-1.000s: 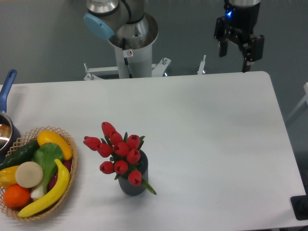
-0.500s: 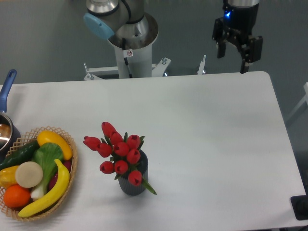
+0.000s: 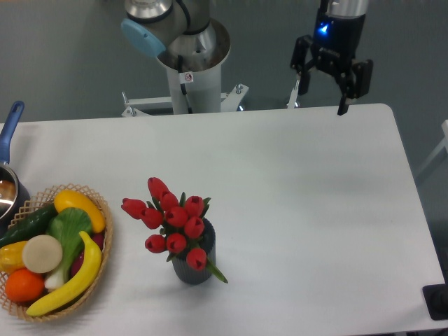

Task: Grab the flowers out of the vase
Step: 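Move the open gripper down toward the red tulip bouquet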

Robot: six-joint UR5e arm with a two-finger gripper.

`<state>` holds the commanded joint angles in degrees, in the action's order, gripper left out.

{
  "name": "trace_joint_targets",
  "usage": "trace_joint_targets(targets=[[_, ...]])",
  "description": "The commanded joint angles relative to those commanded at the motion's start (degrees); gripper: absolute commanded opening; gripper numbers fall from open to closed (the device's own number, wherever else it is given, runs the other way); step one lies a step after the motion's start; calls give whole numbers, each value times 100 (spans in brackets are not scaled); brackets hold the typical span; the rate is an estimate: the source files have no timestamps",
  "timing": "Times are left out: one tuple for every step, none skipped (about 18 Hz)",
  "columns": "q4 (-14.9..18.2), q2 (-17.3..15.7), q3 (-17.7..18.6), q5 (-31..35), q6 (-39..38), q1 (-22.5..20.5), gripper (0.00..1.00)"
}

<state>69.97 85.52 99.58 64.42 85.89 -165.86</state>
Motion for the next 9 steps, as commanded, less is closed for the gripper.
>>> trace_joint_targets(targets=[[-88,17,9,-9,-194,44,100],[-124,44,18,-26,-335,88,100],[-133,70,18,-44,-450,158,100],[-142,88,26,-53,-581,220,100],[-159,88,35,-79,-774,220,100],[-168,97,44,-175,-1002,229,100],[-238,140,53,-341,-1170,247,100],[-308,167,70,-473,-1311,290,100],[-379,176,123,-535,-1399,360,100]])
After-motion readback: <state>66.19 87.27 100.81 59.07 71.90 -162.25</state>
